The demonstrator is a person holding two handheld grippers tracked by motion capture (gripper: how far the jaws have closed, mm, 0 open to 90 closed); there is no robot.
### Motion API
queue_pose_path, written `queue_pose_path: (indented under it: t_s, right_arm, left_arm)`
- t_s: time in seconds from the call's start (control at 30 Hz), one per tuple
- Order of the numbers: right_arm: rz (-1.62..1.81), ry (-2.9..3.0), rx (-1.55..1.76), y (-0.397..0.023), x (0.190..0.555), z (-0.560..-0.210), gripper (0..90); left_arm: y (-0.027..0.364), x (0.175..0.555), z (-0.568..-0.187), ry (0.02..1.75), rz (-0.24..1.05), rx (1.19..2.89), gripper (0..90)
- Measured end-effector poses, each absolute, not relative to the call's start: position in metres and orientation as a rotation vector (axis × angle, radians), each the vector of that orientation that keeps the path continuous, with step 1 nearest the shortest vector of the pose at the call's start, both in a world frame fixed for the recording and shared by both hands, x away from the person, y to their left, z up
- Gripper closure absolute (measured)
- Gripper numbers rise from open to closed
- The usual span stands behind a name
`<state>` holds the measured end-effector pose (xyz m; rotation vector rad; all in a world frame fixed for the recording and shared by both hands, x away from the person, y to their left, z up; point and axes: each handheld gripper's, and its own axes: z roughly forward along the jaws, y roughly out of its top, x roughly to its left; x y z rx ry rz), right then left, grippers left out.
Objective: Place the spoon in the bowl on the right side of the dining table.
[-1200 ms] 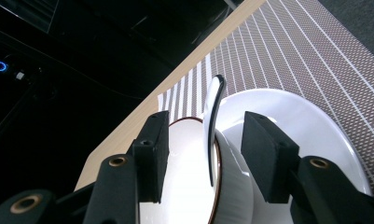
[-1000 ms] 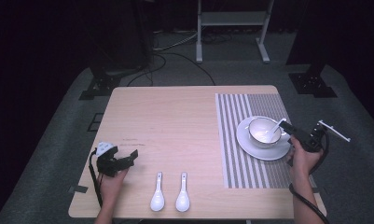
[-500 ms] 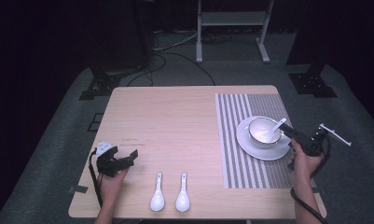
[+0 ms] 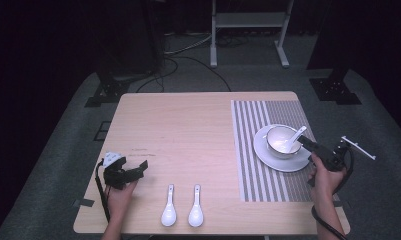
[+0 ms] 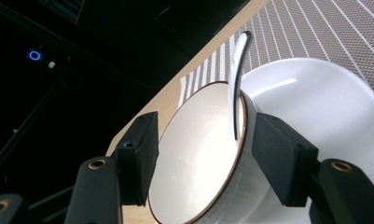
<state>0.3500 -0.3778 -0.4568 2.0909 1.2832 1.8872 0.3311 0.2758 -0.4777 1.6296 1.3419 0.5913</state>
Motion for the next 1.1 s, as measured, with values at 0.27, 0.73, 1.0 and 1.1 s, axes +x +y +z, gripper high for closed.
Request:
queue_pose_path:
  t_s: [0.27,0.73,1.0,1.1]
  right_arm:
    - [1.885,1.291,2.077,-0.378,0.339,-0.455,40.2]
    - [1.898,1.32,2.021,-0.375,0.318,-0.451,40.1]
    - [1.881,1.377,1.975,-0.365,0.309,-0.447,39.7]
    - [1.872,1.403,1.957,-0.361,0.306,-0.446,39.5]
  left_arm:
    - [0.275,0.331,-0.478,1.337,0.589,1.631,4.7]
    - [0.275,0.331,-0.478,1.333,0.592,1.638,4.7]
    - [0.275,0.331,-0.478,1.332,0.591,1.64,4.7]
    - [0.275,0.331,-0.478,1.332,0.591,1.638,4.7]
